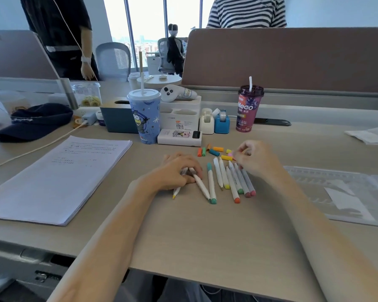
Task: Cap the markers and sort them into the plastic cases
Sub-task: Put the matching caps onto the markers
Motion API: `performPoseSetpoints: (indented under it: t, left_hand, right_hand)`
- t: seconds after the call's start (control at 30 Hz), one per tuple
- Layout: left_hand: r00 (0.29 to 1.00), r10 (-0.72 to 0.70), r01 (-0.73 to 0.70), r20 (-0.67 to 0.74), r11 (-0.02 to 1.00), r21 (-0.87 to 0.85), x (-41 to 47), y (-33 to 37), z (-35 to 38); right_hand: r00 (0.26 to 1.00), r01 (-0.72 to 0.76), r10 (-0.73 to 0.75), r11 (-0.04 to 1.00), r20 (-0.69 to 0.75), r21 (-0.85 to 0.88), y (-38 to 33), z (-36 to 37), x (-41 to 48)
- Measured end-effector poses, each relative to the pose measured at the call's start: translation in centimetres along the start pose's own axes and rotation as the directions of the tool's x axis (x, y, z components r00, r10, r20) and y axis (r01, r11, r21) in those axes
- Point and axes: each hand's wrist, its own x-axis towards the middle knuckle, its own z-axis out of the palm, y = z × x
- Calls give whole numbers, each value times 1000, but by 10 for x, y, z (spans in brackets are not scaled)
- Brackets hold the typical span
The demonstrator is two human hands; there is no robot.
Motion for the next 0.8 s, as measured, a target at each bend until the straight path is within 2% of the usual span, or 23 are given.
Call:
performPoseSetpoints:
  t: [0.07,0.23,0.4,0.53,0.7,0.8]
  left_hand:
    - [1000,6,-6,-22,1000,-14,1,-1,1]
    - [988,3,-27,-156,988,-153,5,-7,-2]
    - [914,-142,75,-379,979,-187,4,-10,-4]
    - [894,-183,137,-408,981,-141,-1,-17,-2]
    - [892,-176,137,-417,983,-122,-3,-15,-3]
    - [879,-200,152,-434,978,-143,-3,-12,-4]
  right_hand:
    - [999,-15,16,1000,-41,10,8,-1,5]
    - [989,140,-140,990,-42,-11,11,9,18]
    - [976,202,-175,951,130,-235,1,29,45]
    - [978,191,-145,910,150,-369,-5,41,58]
    - [986,136,-88,914,142,-383,-5,42,59]
    - [983,180,-166,954,79,-241,-6,28,47]
